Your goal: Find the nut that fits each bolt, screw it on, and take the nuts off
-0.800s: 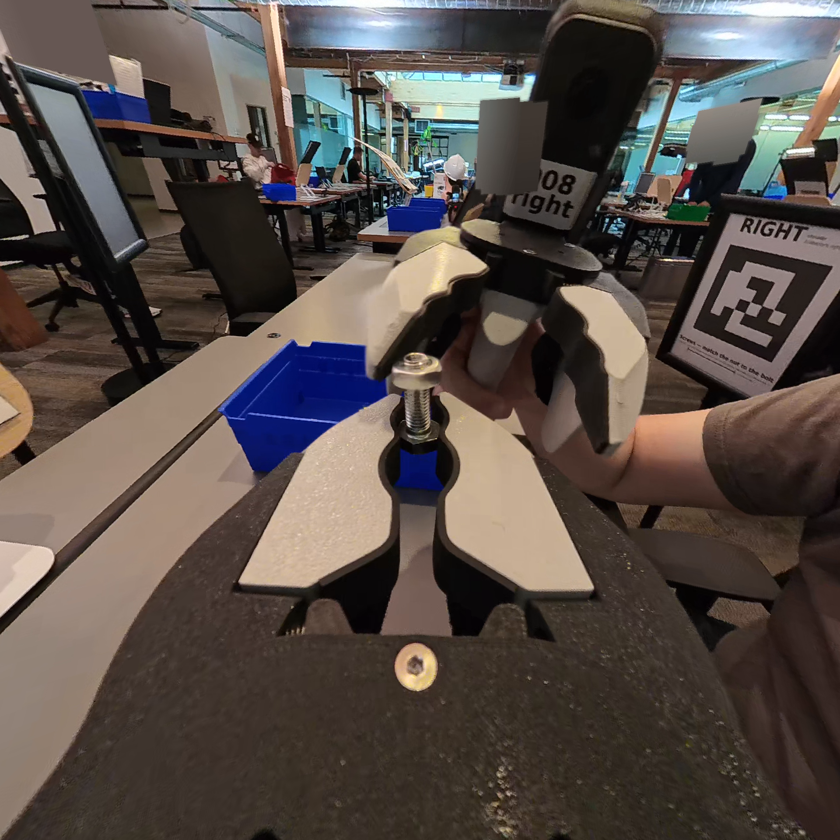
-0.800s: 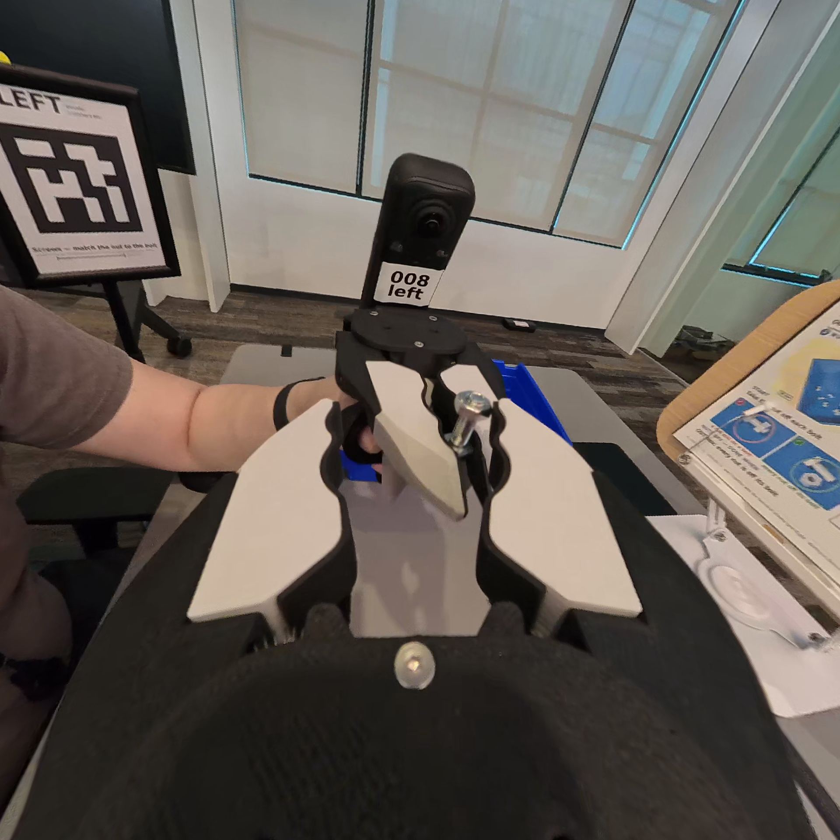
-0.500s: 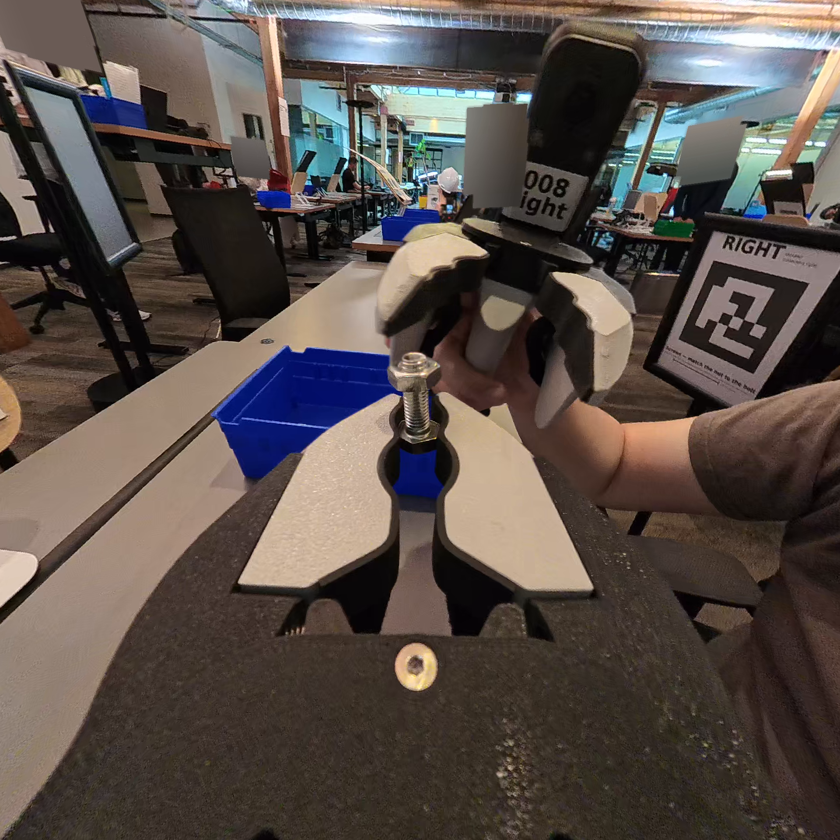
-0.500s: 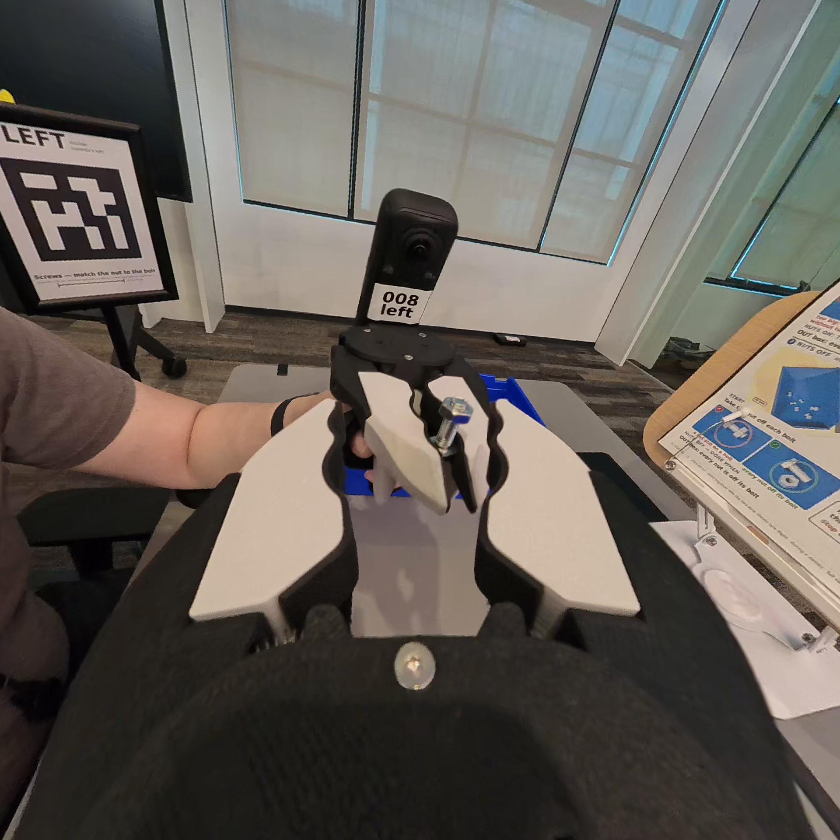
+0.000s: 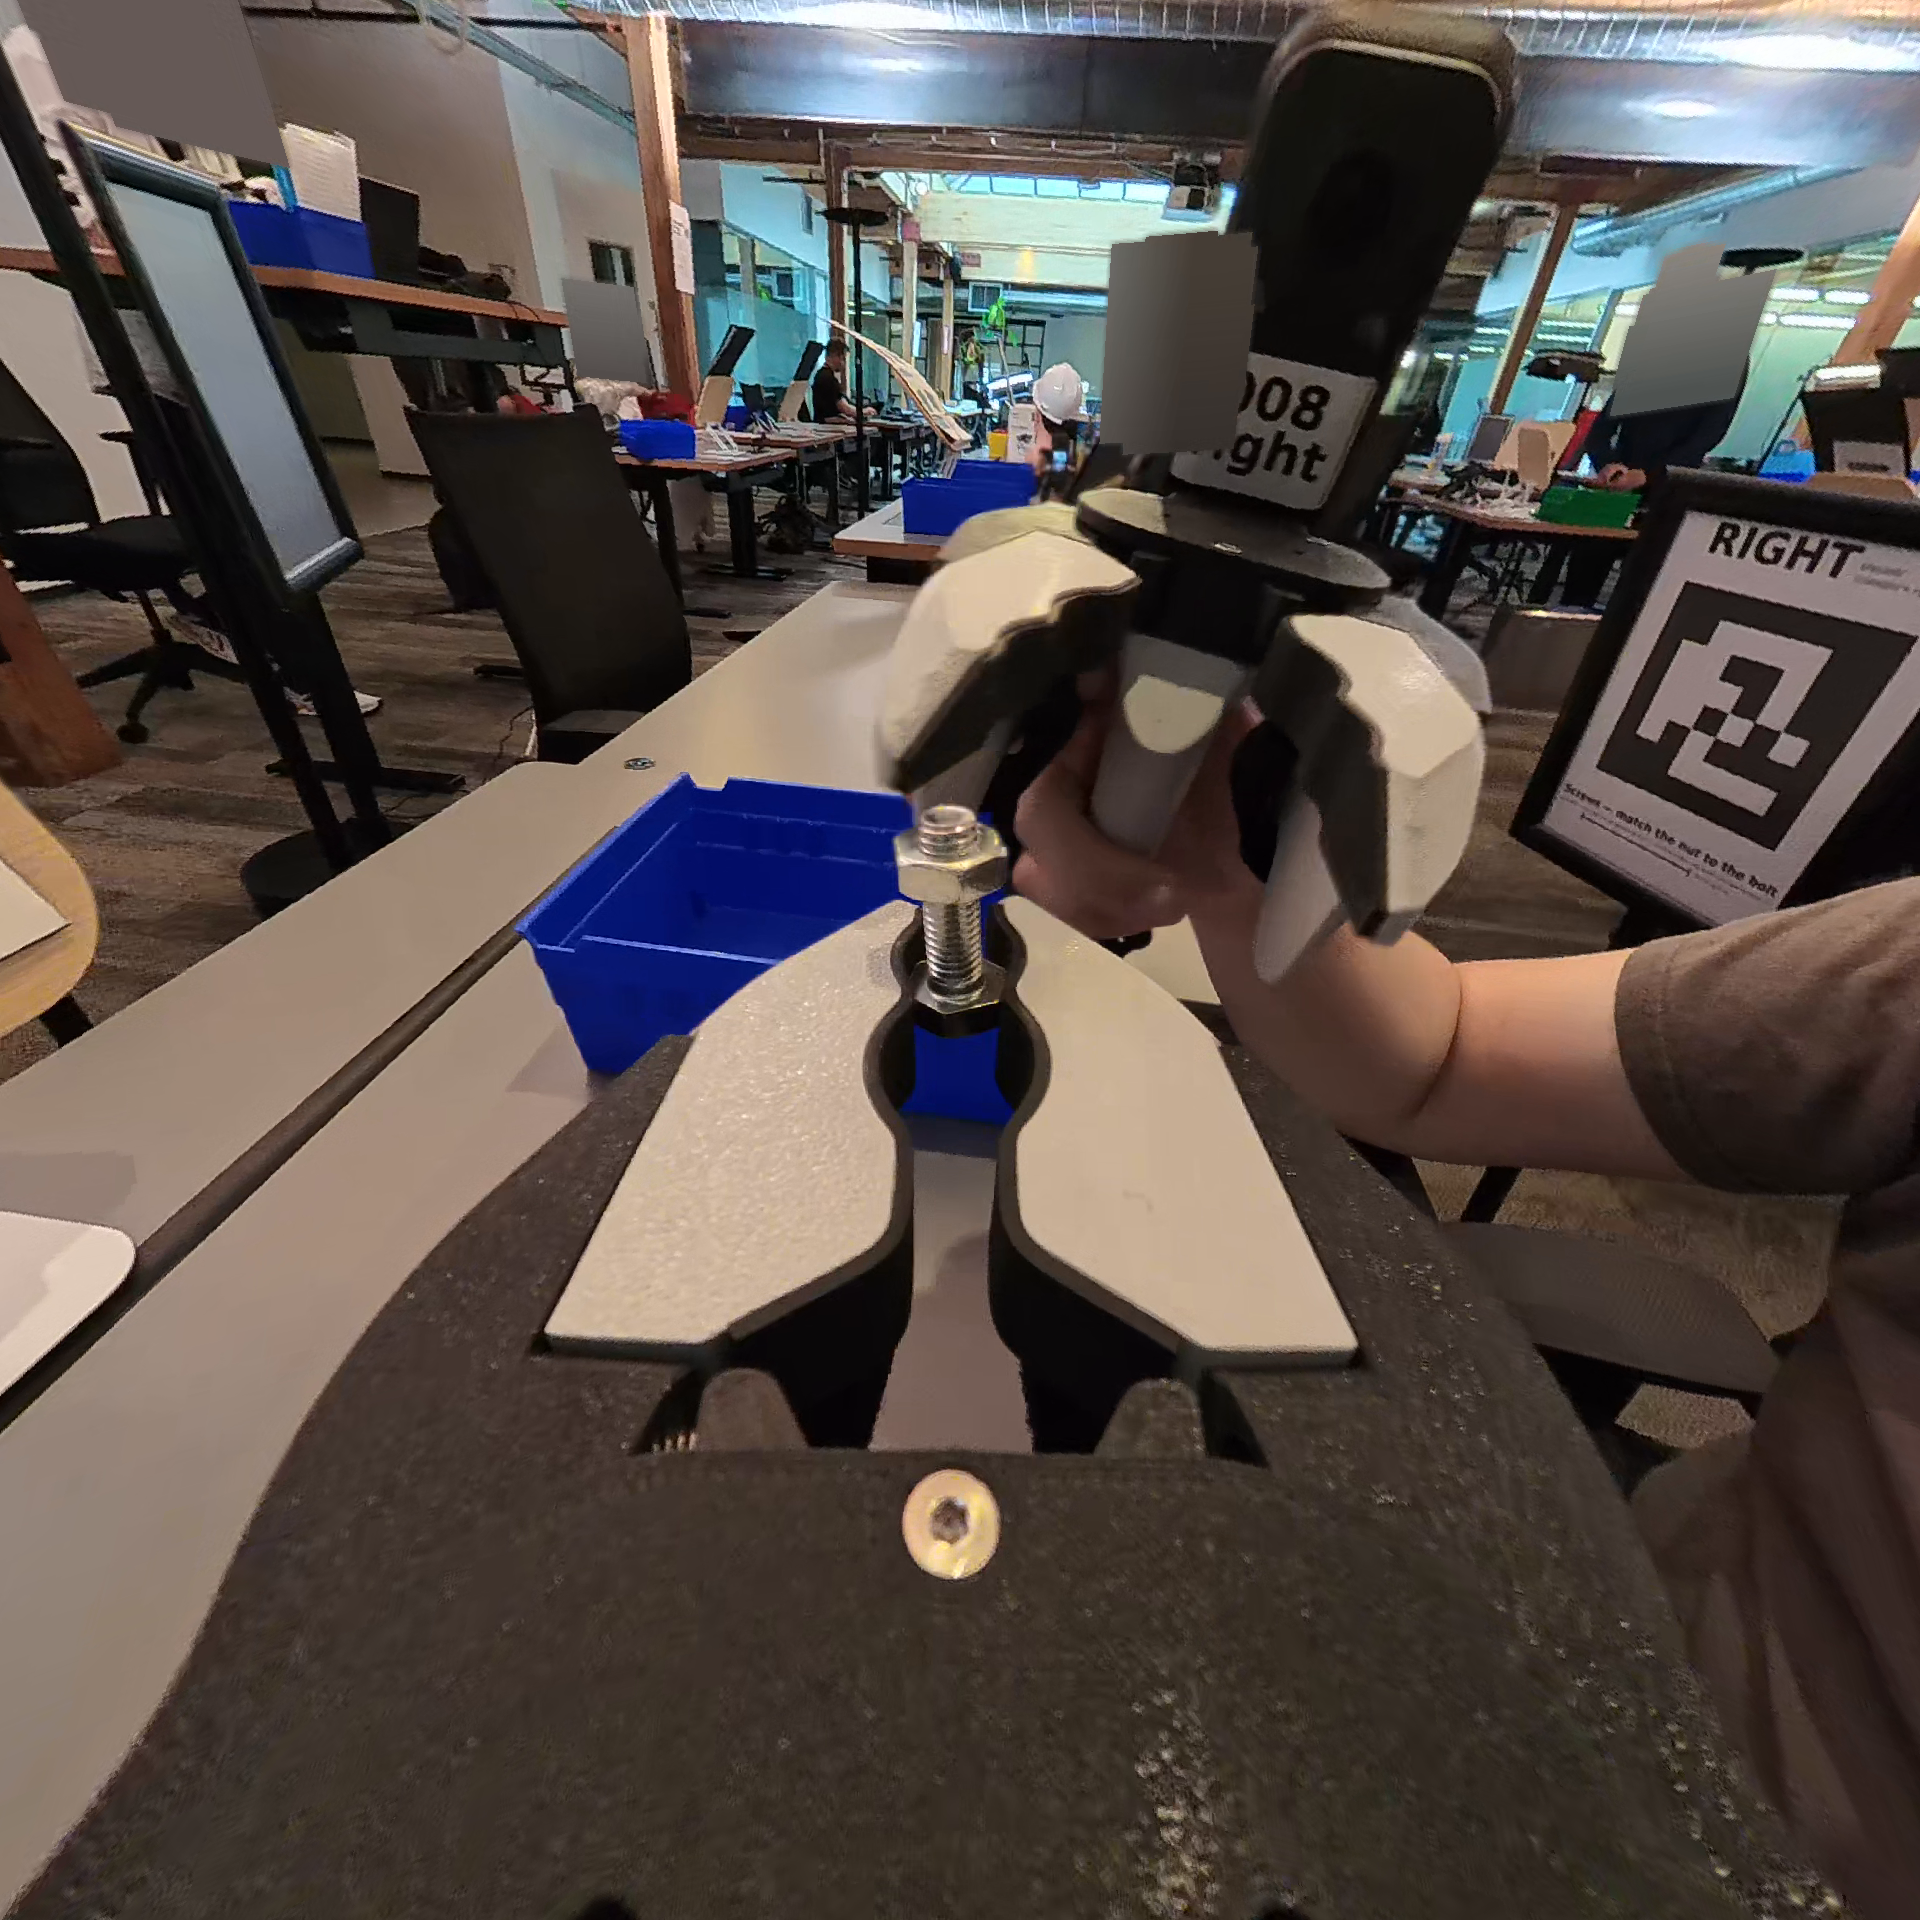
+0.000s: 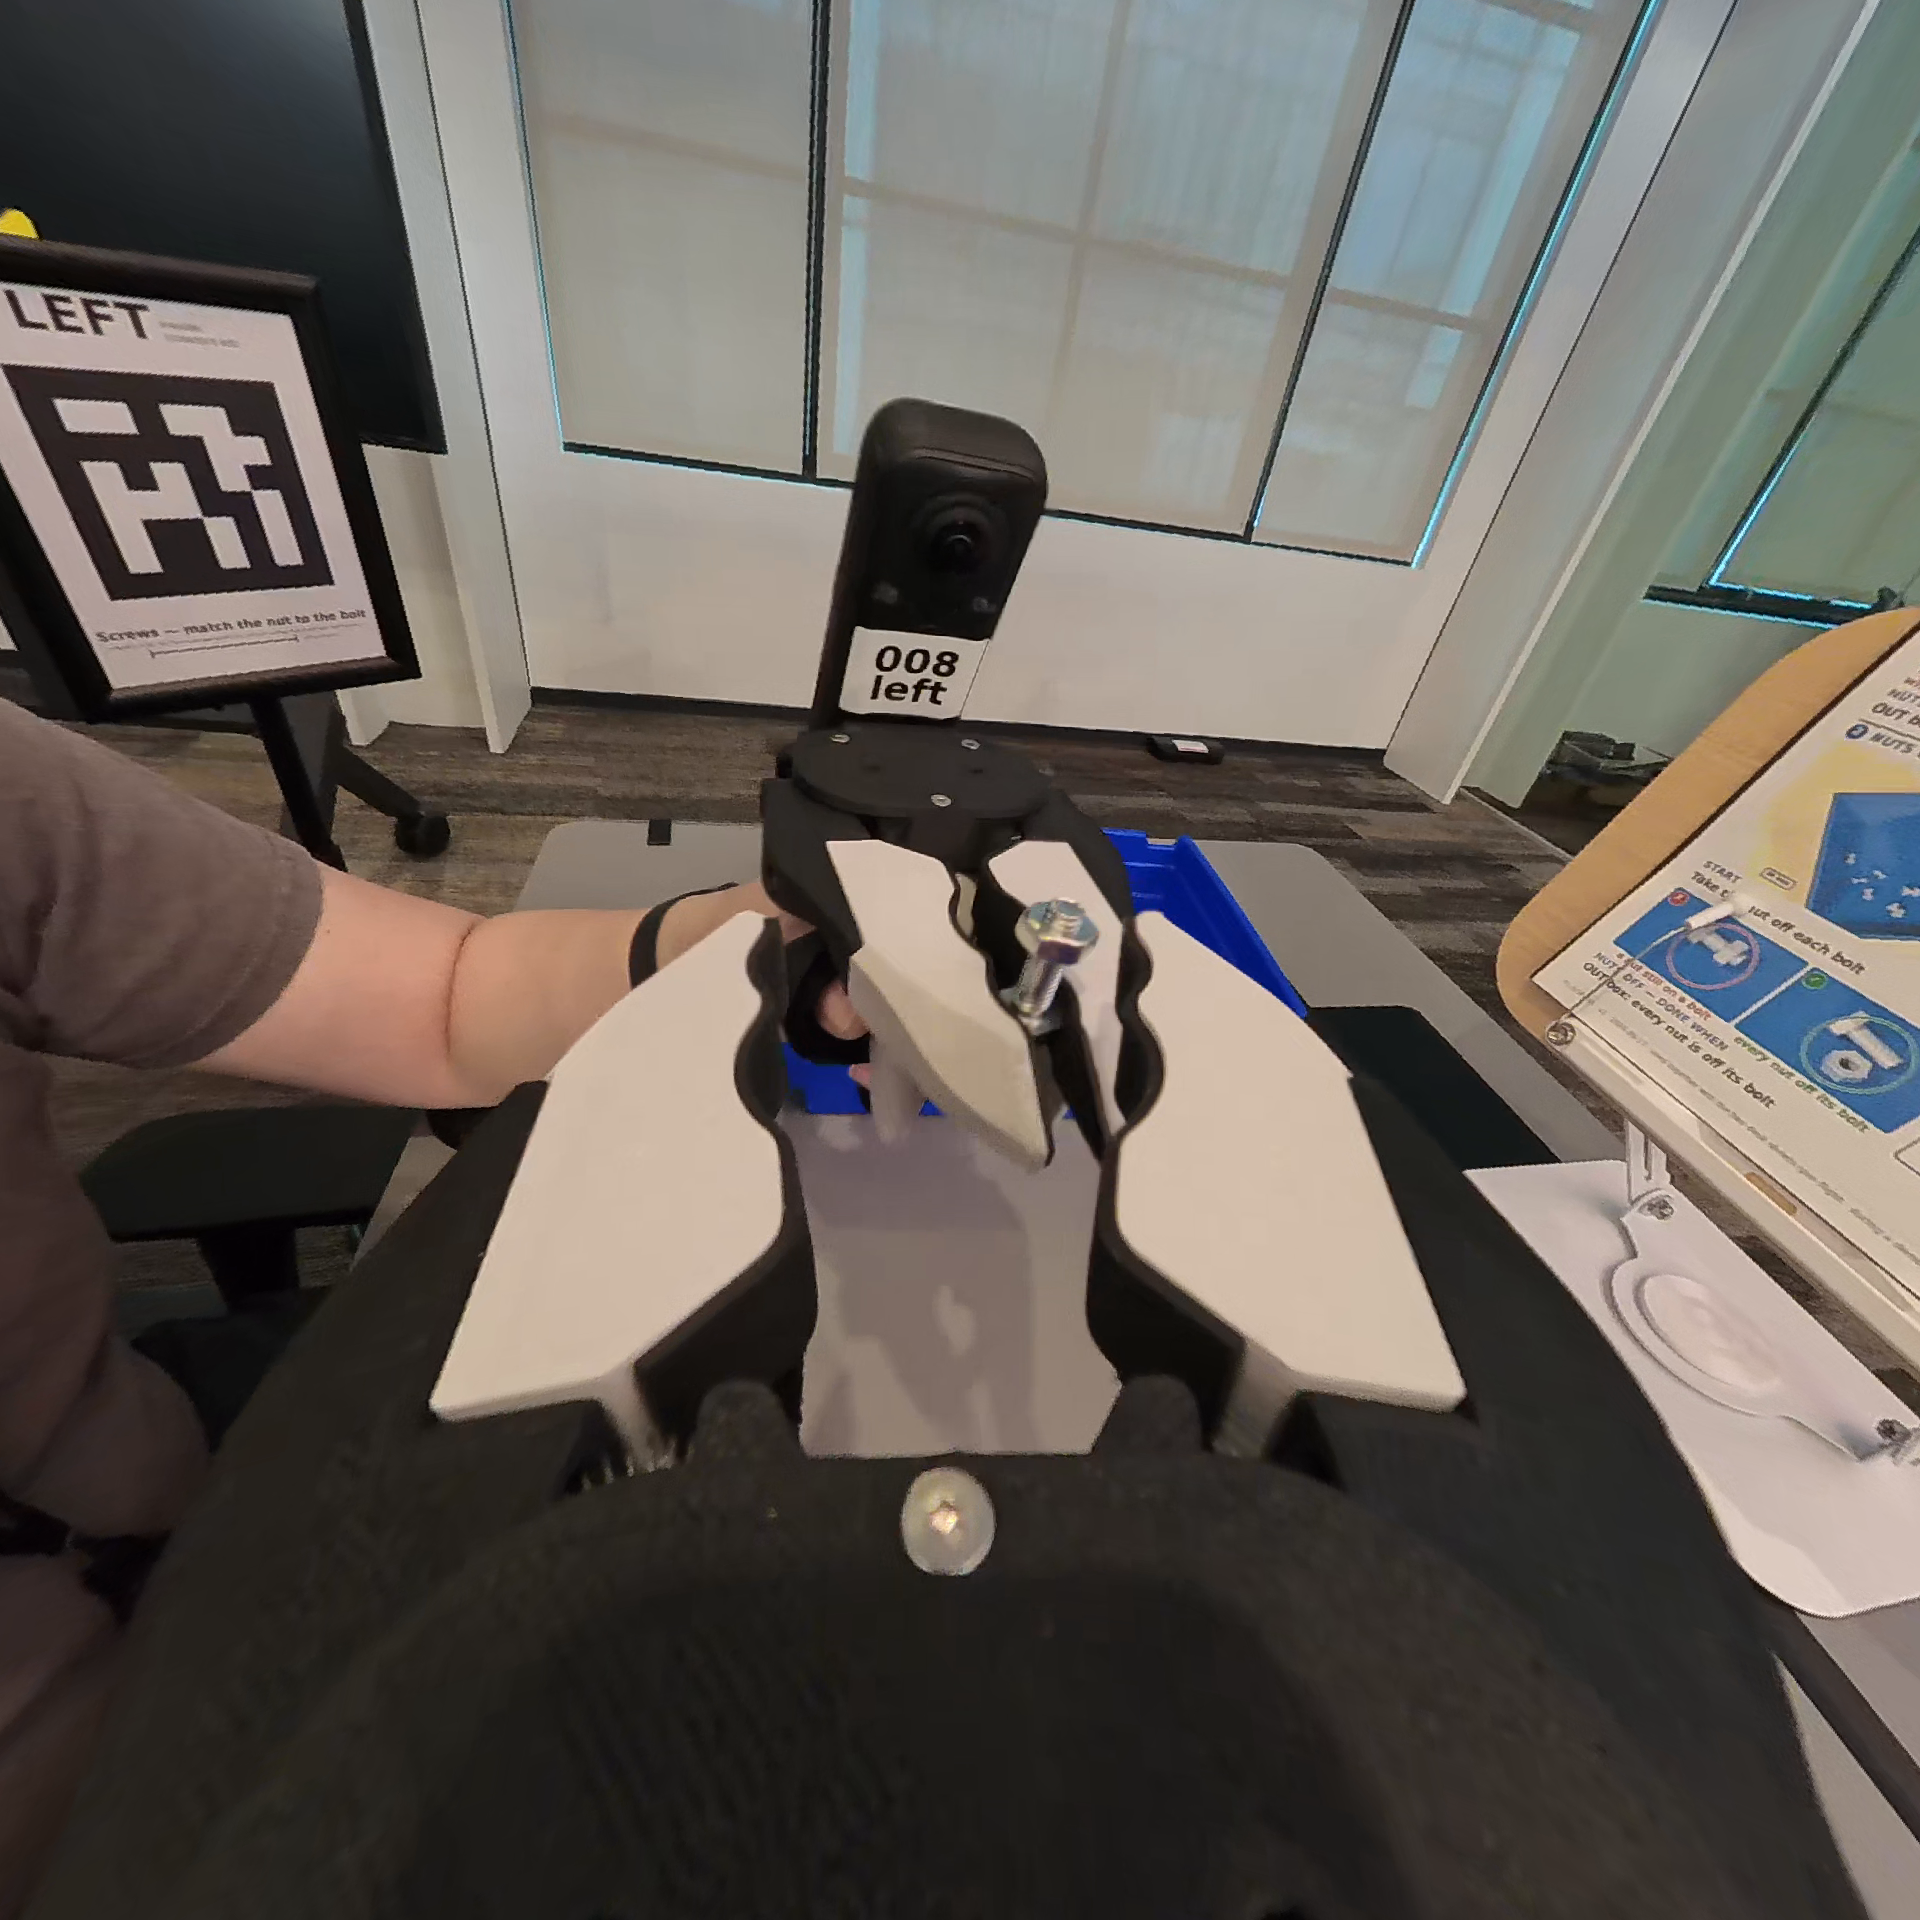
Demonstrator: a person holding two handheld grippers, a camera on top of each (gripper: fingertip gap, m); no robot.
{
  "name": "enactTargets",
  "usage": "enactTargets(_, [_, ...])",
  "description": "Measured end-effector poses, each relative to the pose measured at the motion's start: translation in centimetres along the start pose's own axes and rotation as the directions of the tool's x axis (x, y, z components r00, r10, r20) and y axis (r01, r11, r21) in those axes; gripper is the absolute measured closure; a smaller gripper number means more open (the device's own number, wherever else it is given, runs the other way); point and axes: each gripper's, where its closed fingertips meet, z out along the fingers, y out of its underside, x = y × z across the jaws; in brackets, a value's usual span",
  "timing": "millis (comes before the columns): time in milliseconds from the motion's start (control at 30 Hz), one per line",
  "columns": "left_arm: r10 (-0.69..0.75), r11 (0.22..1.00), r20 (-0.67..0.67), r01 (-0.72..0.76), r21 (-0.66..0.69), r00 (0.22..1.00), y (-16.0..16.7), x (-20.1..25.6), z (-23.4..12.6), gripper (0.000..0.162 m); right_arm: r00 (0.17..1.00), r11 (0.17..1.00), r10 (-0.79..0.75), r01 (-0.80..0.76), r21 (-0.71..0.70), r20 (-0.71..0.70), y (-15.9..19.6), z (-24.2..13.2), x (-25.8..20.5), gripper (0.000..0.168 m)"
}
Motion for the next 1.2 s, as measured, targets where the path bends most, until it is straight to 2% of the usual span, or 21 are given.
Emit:
enactTargets(133, [0.025,0.999,-0.011,-0.025,-0.028,1.0,0.5,0.7,0.6,0.152,1.0,1.0,0.015,-0.015,-0.023,0.025,0.9,1.0,-0.3,0.105])
enactTargets(300, [0.009,1.0,0.02,-0.009,-0.009,1.0,0.2,-0.2,0.2,0.152,0.999,0.997,-0.04,0.04,-0.072,0.008,1.1,0.5,-0.3,0.107])
enactTargets(367, [0.003,1.0,0.023,-0.002,-0.005,1.0,0.0,-0.4,0.0,0.152,0.999,0.998,-0.027,0.028,-0.061,0.018,0.7,0.1,-0.4,0.111])
enactTargets(500, [0.008,1.0,0.002,-0.008,-0.016,1.0,0.3,0.2,0.4,0.152,1.0,1.0,-0.005,0.005,-0.028,-0.015,0.5,0.2,0.3,0.11])
enactTargets(733, [0.02,0.999,0.005,-0.02,-0.03,1.0,0.7,0.2,0.7,0.152,1.0,0.998,0.014,-0.013,-0.057,0.02,1.4,1.0,-0.1,0.109])
enactTargets(933, [-0.002,1.0,0.019,0.002,0.002,1.0,-0.1,-0.4,-0.1,0.152,1.0,1.0,0.004,-0.004,-0.017,-0.005,0.1,-0.3,0.2,0.113])
enactTargets(1200, [0.024,0.999,0.013,-0.023,-0.024,1.0,0.4,0.1,0.6,0.152,1.0,0.999,0.024,-0.023,-0.045,0.018,1.3,0.8,0.0,0.11])
